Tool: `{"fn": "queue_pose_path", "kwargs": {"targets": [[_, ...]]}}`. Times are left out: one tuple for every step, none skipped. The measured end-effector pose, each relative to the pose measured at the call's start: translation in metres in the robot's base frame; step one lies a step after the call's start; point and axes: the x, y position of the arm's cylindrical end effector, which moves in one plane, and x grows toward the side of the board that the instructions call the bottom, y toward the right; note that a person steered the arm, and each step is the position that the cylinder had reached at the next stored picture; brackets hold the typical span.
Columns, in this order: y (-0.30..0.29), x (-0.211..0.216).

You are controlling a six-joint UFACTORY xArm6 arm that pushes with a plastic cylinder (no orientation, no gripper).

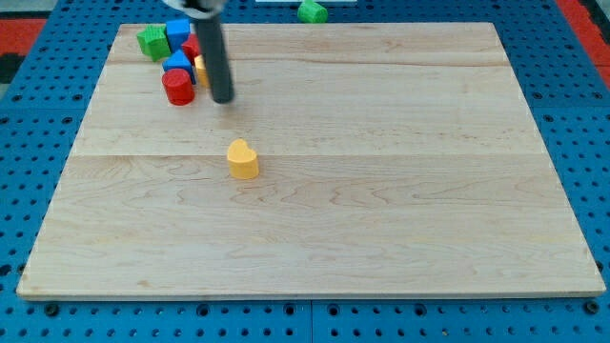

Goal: Push the yellow heart close to the red circle

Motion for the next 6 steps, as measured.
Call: {"fn": "queue_pose_path", "kwargs": {"targets": [[0.062,0.072],[0.041,0.118],[-0.031,0.085],[-0.1,0.061],[-0.113,0.017],[-0.114,0.004]]}}
